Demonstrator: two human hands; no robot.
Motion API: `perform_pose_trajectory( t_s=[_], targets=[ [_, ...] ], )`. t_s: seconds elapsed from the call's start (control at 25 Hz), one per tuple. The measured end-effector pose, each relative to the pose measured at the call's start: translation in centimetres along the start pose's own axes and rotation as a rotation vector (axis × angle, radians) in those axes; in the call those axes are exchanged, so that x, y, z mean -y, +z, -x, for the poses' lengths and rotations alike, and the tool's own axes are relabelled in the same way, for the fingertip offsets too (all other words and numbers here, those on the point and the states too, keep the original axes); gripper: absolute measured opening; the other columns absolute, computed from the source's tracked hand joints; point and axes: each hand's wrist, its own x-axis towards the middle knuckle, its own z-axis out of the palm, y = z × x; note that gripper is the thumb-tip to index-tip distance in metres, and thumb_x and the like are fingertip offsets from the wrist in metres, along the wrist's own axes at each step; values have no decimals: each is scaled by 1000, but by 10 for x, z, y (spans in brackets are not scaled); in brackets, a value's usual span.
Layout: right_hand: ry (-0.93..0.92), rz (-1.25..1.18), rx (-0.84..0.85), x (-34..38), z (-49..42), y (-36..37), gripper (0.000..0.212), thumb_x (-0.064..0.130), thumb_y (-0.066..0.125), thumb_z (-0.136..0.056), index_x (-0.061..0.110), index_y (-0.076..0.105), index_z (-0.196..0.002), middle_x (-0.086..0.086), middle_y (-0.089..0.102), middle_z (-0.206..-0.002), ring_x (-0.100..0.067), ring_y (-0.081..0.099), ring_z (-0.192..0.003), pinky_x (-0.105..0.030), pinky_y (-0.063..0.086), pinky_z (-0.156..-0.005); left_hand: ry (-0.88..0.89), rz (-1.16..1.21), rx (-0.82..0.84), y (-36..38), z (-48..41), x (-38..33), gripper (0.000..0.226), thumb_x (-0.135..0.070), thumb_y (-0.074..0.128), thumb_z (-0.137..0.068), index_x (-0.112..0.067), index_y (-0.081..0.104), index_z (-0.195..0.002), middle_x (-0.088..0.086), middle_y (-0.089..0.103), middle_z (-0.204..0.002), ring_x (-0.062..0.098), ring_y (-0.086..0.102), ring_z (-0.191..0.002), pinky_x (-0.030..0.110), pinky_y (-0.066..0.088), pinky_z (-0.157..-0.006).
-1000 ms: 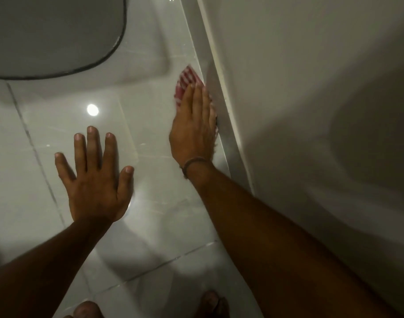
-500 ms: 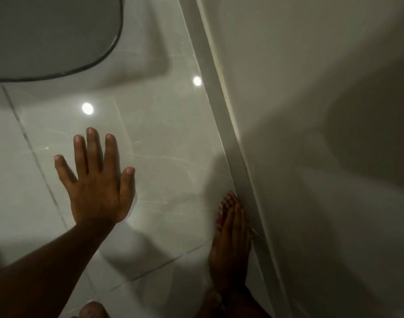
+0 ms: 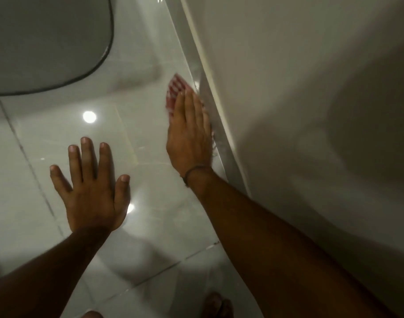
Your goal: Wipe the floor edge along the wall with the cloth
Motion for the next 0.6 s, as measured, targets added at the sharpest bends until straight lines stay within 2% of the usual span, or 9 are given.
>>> perform_pose_trajectory(
  t_s=[0.04,0.12,0.28,0.4,0.48,0.56,0.6],
  targets=[
    [-32,6,7,-12,21,-2,65,31,47,-108,6,27,-164,-19,32,-172,-33,28,-161,-49,16,-134,10,6,2,-1,0,-1,82,-60,24,-105,-24,6,-176,7,-2,-187,31,-3,-172,66,-4,-132],
    [-33,-28,-1,-37,81,0,59,28,44,-110,6,32,-163,-18,37,-170,-32,33,-159,-52,31,-130,8,4,7,-2,0,-1,82,-60,24,-105,-22,8,-176,8,-1,-187,32,-2,-172,67,-2,-132],
    [16,-8,37,-87,229,-3,71,45,50,-105,8,31,-163,-18,42,-167,-36,42,-153,-51,36,-123,-2,0,28,-5,-1,-3,81,-60,25,-106,-21,10,-176,11,2,-187,35,0,-172,68,-1,-132],
    [-3,-27,75,-109,272,-5,54,33,46,-111,10,40,-159,-14,45,-164,-35,54,-146,-49,45,-117,0,6,59,-9,-2,-4,80,-58,25,-107,-21,11,-176,13,3,-186,37,2,-172,68,-2,-131],
    [11,-184,126,-109,270,-18,45,26,45,-114,16,47,-158,-1,48,-165,-22,51,-149,-40,46,-119,-7,22,151,-23,-3,-9,80,-59,24,-107,-20,8,-176,14,-1,-186,38,-2,-171,69,-3,-131],
    [140,-429,192,-111,273,-39,43,16,37,-115,23,51,-155,14,50,-162,-9,48,-149,-28,40,-123,-13,28,325,-47,-6,-14,84,-62,20,-106,-17,7,-176,17,-2,-186,40,-2,-171,69,2,-132],
    [220,-529,244,-116,276,-59,47,6,38,-113,26,54,-153,17,52,-160,-7,49,-149,-26,39,-124,-22,36,407,-67,-7,-19,87,-65,17,-104,-16,7,-176,16,-2,-186,39,-1,-171,67,5,-133]
  ],
)
